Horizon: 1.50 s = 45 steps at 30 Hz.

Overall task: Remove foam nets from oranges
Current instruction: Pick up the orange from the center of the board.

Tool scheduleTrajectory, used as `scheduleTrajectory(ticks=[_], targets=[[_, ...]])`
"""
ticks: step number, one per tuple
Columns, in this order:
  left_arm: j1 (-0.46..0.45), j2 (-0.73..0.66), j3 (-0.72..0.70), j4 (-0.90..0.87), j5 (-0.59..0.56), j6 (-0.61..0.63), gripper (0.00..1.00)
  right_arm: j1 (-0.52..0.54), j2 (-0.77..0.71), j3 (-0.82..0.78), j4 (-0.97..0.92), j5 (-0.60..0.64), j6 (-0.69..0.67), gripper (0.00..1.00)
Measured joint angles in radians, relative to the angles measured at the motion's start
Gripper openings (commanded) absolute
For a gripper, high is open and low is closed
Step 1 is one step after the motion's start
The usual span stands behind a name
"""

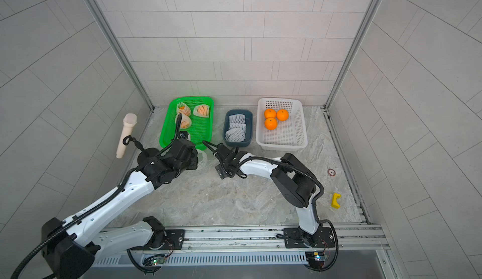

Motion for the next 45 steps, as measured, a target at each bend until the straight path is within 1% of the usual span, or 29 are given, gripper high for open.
scheduleTrajectory(ticks=[5,41,45], targets=[[0.000,-0.008,-0.010,-0.005,0.000,-0.002,0.00,0.000,0.007,0.028,-0.016,0.001,0.003,0.86],[0.000,-0.015,-0.016,-0.022,0.000,-0.005,0.00,0.000,0.067,0.108,-0.072,0.000,-0.013,0.85],[0.000,-0.018,-0.016,-0.022,0.000,-0.005,0.00,0.000,0.067,0.111,-0.079,0.000,-0.018,0.79]])
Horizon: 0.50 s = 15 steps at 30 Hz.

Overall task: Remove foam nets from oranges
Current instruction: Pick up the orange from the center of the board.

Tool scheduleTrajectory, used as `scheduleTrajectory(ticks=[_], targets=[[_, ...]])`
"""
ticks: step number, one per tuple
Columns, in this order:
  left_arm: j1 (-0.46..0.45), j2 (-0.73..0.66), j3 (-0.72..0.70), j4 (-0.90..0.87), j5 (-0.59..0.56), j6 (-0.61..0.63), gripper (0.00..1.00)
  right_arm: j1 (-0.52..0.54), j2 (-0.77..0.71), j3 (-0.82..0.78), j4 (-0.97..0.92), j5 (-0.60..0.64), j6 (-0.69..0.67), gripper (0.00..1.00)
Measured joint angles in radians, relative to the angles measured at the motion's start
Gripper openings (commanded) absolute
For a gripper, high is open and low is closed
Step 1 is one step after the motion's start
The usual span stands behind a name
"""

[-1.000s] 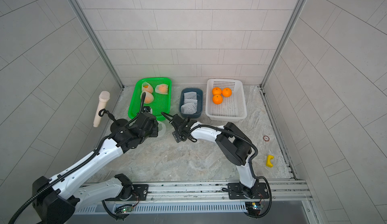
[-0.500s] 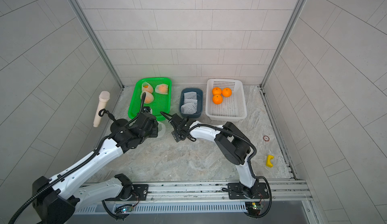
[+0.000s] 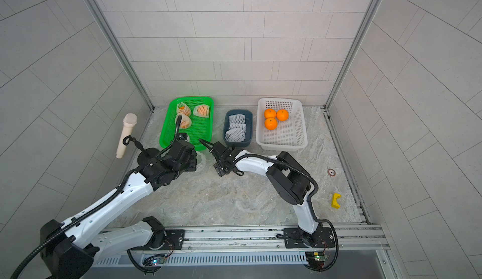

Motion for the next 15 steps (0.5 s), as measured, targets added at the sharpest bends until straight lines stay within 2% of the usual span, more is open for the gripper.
scheduleTrajectory(ticks=[7,15], targets=[[0.000,-0.014,0.000,0.000,0.000,0.000,0.00,-0.005,0.000,0.002,-0.005,0.000,-0.009,0.73],[0.000,-0.022,0.000,0.000,0.000,0.000,0.00,-0.027,-0.017,0.002,-0.028,0.001,-0.029,0.72]])
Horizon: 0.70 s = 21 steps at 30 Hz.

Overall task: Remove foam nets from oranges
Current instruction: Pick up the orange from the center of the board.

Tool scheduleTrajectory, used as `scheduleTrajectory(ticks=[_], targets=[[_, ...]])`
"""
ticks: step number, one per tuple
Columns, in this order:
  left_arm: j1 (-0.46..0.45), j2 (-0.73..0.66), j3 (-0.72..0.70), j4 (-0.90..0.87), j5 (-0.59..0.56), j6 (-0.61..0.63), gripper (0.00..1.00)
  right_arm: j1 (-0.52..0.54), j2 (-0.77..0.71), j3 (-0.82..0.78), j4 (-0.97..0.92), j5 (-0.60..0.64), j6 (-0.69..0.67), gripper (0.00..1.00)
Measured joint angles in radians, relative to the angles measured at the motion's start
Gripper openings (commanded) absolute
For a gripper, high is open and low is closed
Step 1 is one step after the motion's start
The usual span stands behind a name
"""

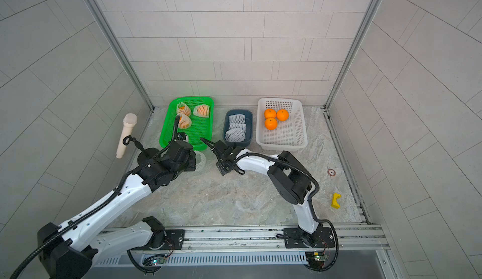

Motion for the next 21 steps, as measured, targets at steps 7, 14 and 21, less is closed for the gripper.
scheduleTrajectory(ticks=[7,14,21], targets=[[0.000,-0.014,-0.006,-0.002,0.002,0.000,0.00,-0.039,-0.089,0.000,-0.032,0.013,-0.029,0.72],[0.000,-0.022,-0.007,-0.002,0.007,0.000,0.00,-0.114,-0.190,0.016,-0.062,0.019,-0.057,0.72],[0.000,-0.035,-0.011,-0.002,0.020,0.000,0.00,-0.218,-0.266,0.052,-0.096,0.018,-0.089,0.72]])
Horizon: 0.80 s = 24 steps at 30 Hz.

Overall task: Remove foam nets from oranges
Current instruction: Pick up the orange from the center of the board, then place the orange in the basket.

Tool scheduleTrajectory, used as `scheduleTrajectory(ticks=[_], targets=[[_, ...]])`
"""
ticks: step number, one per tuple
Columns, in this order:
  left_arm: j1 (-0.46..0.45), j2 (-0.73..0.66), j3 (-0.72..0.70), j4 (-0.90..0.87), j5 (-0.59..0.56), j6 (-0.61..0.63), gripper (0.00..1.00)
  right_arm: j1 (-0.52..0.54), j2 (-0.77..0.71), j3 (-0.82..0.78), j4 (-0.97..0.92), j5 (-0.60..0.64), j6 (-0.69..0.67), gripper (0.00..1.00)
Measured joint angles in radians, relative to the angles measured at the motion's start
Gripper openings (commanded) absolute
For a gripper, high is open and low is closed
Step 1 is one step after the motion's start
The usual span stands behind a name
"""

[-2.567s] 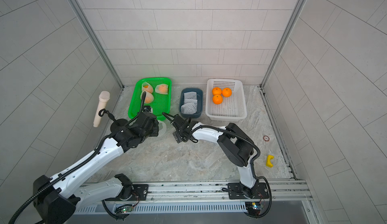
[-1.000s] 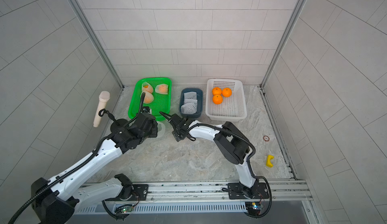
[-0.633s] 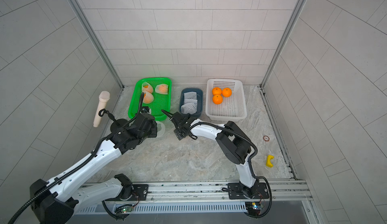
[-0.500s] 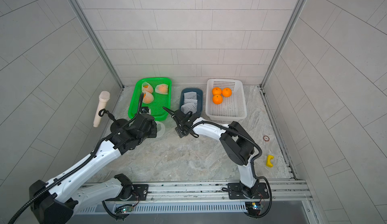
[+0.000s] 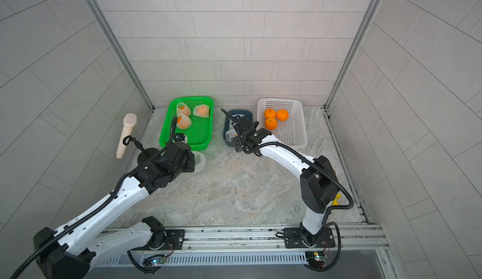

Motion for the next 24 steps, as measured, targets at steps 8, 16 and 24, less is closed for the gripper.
scheduleTrajectory(ticks=[8,16,24], targets=[[0.000,0.001,0.000,0.010,0.039,0.000,0.00,-0.154,-0.011,0.089,-0.037,-0.005,-0.040,0.71],[0.000,0.024,0.000,0.018,0.069,0.001,0.00,-0.343,0.045,0.164,-0.053,-0.011,-0.058,0.71],[0.000,0.032,0.000,0.019,0.097,0.002,0.00,-0.452,0.194,0.246,-0.077,-0.024,-0.070,0.71]])
